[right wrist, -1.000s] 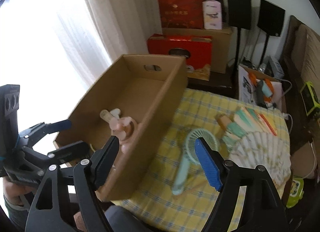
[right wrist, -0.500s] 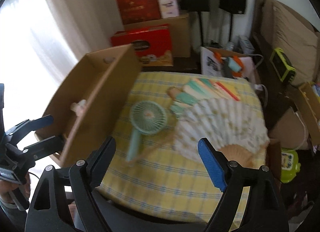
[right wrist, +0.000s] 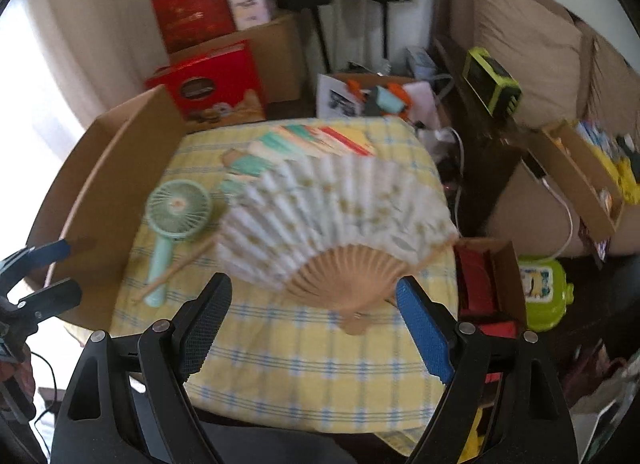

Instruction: Organize objects

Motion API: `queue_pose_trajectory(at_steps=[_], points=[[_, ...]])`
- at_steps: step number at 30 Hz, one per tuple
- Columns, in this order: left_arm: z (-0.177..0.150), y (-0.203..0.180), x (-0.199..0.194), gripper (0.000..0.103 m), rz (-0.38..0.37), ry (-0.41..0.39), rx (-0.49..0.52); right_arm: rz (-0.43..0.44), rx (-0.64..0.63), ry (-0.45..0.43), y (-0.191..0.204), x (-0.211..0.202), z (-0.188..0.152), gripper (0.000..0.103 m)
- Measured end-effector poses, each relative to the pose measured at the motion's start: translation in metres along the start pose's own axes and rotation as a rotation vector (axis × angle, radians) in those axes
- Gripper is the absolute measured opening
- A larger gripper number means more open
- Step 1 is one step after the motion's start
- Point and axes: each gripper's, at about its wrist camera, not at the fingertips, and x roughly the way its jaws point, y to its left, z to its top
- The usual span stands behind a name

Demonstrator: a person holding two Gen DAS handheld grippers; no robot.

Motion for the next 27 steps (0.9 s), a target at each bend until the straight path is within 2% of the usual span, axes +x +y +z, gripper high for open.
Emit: queue_pose_trajectory(at_steps=[7, 10, 12, 13, 16, 18, 21, 27], points=[[-0.003, -0.016, 0.024, 0.103, -0.064, 0.024, -0.014, 0.009, 0.097, 0.016, -0.039, 0.015, -0.01, 0.083], [-0.005, -0.02, 0.034, 0.095, -0.086, 0.028, -0.052, 0.041, 0.162, 0.035, -0.052, 0.023, -0.014, 0.073], [-0.007, -0.024, 0.043, 0.09, -0.111, 0.042, -0.067, 0.075, 0.206, 0.054, -0.059, 0.03, -0.017, 0.052], [-0.007, -0.026, 0.048, 0.088, -0.12, 0.052, -0.07, 0.093, 0.224, 0.065, -0.061, 0.034, -0.019, 0.047], [-0.009, -0.034, 0.061, 0.079, -0.144, 0.074, -0.081, 0.116, 0.251, 0.085, -0.064, 0.043, -0.023, 0.045], [-0.009, -0.039, 0.069, 0.077, -0.166, 0.086, -0.093, 0.125, 0.266, 0.09, -0.065, 0.047, -0.025, 0.042], [-0.008, -0.045, 0.082, 0.076, -0.196, 0.111, -0.112, 0.164, 0.294, 0.104, -0.067, 0.055, -0.028, 0.037], [-0.006, -0.049, 0.107, 0.076, -0.257, 0.153, -0.187, 0.187, 0.327, 0.104, -0.067, 0.064, -0.029, 0.03]])
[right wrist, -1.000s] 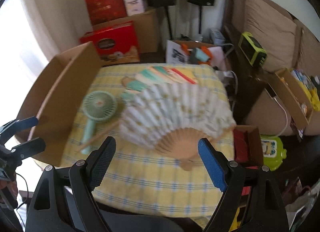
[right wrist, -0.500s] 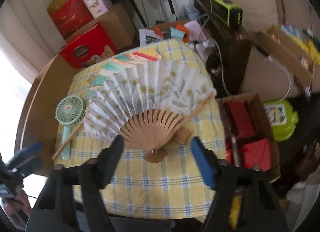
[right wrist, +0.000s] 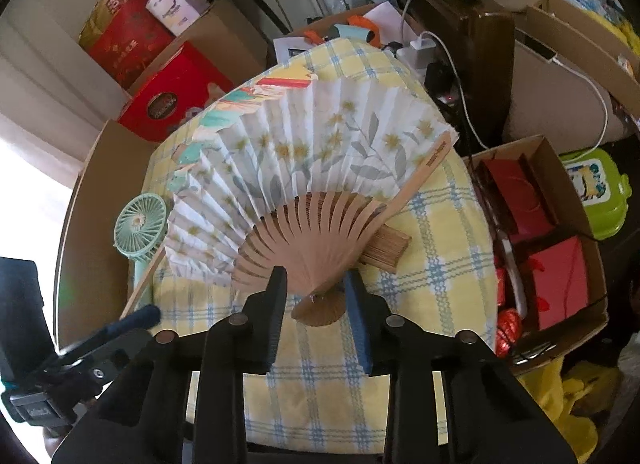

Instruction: Organize objects

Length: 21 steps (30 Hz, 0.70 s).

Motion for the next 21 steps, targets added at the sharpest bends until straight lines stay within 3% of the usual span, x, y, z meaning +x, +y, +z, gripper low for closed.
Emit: queue_pose_trajectory(at_steps=[6, 13, 21], points=[[0.005, 0.005, 0.015, 0.076, -0.011, 0.01, -0.059, 0.009, 0.044, -0.002, -0.008, 0.006, 0.001, 0.022], [0.009, 0.011, 0.025, 0.076, 0.0, 0.001, -0.099, 0.031, 0.074, -0.003, -0.017, 0.009, 0.001, 0.02], [0.012, 0.024, 0.036, 0.074, -0.084, -0.04, -0.196, 0.094, 0.113, 0.006, -0.026, 0.009, 0.0, 0.016]])
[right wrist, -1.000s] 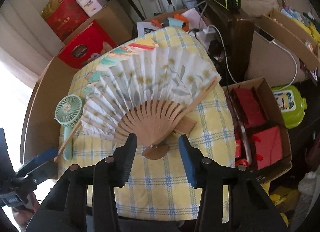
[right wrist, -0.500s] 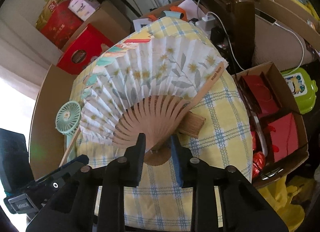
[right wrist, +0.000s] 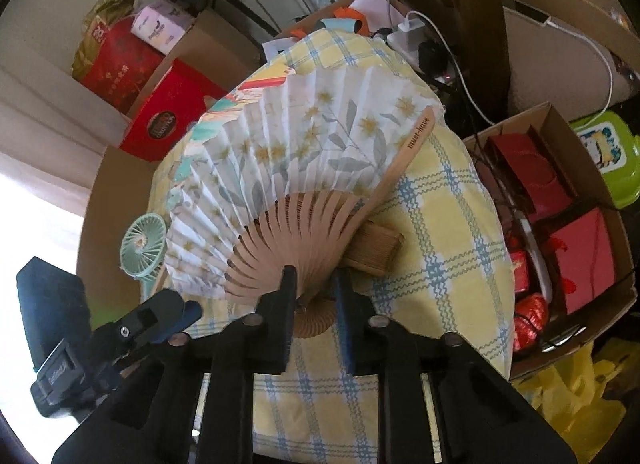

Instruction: Organize objects

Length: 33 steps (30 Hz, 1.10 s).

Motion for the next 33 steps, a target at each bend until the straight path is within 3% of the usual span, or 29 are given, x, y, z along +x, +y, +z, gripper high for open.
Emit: queue_pose_trajectory(at_steps=[2, 9, 17, 28, 33], points=[[0.0, 0.001, 0.002, 0.061, -0.015, -0.018, -0.01, 0.012, 0.007, 0.004, -0.002, -0.001, 0.0, 0.015], [0.001, 0.012, 0.013, 0.05, -0.084, -0.051, -0.106, 0.013, -0.005, 0.005, -0.002, -0.003, 0.0, 0.015], [0.002, 0.02, 0.017, 0.011, -0.104, -0.073, -0.129, 0.018, -0.014, -0.001, 0.002, -0.006, -0.002, 0.015], [-0.003, 0.014, -0.01, 0.006, -0.166, -0.14, -0.134, 0.058, 0.017, -0.064, 0.01, -0.024, -0.003, 0.01], [0.005, 0.002, -0.033, 0.003, -0.174, -0.193, -0.089, 0.106, 0.023, -0.077, 0.018, -0.034, 0.0, 0.009]])
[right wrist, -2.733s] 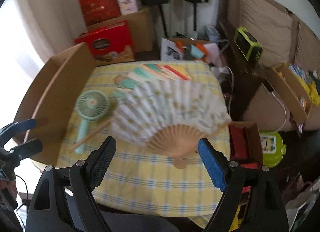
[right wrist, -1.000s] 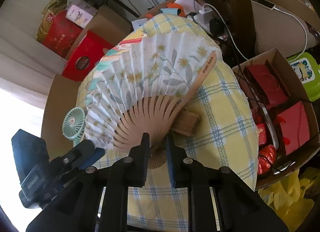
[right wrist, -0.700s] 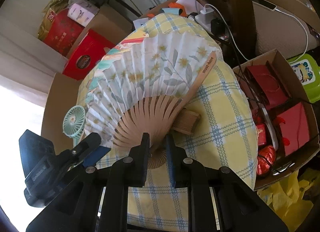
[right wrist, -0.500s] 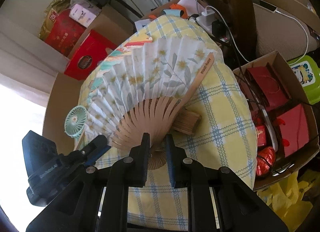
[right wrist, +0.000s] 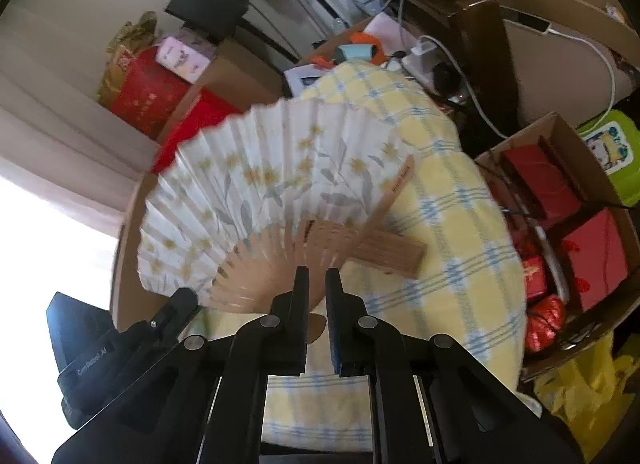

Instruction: Organize objects

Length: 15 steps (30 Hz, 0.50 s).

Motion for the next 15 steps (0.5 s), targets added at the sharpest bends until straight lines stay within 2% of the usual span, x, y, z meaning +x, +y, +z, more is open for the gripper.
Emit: queue_pose_trajectory(at_steps=[4, 6, 7, 11, 15], points=[[0.007, -0.002, -0.006, 0.003, 0.007, -0.012, 0.008, 0.009, 0.001, 0.019, 0.006, 0.0, 0.0, 0.012], [0.007, -0.001, -0.009, 0.003, 0.009, -0.011, 0.011, 0.035, 0.04, 0.034, 0.002, 0.004, -0.001, 0.04], [0.007, -0.002, -0.01, 0.003, 0.009, -0.011, 0.013, 0.054, 0.061, 0.036, -0.001, 0.006, -0.002, 0.044], [0.005, 0.002, -0.016, 0.003, 0.006, -0.003, 0.009, 0.11, 0.086, 0.053, -0.004, 0.016, -0.004, 0.044], [0.002, 0.005, -0.017, 0.003, -0.001, 0.007, -0.005, 0.126, 0.067, 0.072, 0.002, 0.027, -0.006, 0.044]])
